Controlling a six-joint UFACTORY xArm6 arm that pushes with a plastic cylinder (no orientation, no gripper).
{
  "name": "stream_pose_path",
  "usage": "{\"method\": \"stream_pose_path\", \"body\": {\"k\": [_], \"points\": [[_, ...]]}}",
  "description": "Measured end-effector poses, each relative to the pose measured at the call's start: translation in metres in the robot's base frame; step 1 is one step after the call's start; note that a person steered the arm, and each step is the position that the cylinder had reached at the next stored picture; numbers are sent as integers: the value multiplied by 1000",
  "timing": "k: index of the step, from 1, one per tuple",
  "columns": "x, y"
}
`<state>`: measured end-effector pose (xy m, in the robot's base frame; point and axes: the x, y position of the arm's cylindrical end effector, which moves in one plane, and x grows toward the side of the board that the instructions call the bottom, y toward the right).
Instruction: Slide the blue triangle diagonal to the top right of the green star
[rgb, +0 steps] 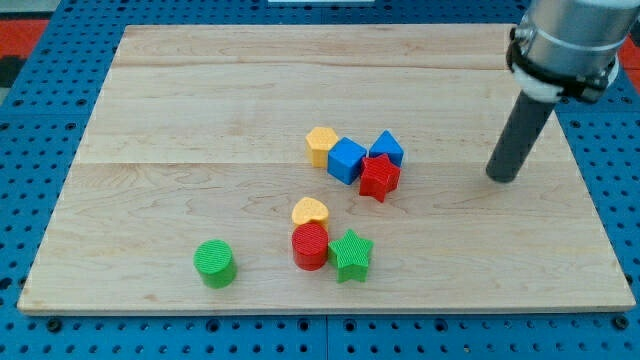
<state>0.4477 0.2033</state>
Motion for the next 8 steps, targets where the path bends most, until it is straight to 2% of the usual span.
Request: {"method": "stream_pose_path", "body": {"k": [1, 2, 3, 5, 7, 8], "points": [[-47, -41], [-86, -115], [-84, -155], [-65, -137], [-61, -136], [-45, -139]]}}
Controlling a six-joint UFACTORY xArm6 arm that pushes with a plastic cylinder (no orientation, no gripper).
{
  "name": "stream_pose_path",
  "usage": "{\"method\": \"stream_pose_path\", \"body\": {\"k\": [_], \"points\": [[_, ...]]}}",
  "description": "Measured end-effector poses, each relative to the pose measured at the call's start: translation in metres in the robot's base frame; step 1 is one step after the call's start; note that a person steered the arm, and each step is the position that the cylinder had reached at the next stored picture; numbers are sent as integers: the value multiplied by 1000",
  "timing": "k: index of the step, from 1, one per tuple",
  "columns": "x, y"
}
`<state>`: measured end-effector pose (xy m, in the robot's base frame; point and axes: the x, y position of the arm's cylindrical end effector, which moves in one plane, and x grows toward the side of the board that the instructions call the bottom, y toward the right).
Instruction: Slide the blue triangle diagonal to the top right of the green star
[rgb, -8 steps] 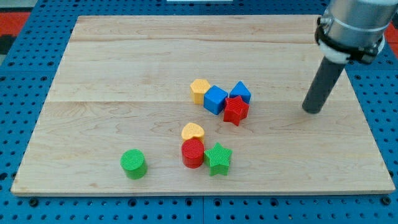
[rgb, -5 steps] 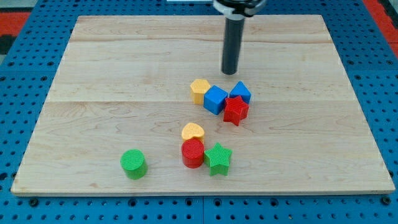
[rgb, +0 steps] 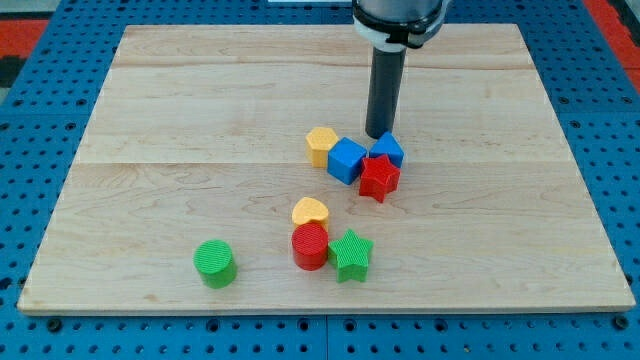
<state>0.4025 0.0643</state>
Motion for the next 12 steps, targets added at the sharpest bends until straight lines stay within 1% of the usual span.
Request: {"method": "stream_pose_path", "body": {"k": [1, 2, 3, 4, 6, 7, 8, 9, 10, 12], "points": [[9, -21], [13, -7], [23, 53], [44, 90], [83, 91], [76, 111], [35, 106], [47, 79], [68, 76], [81, 71]]}}
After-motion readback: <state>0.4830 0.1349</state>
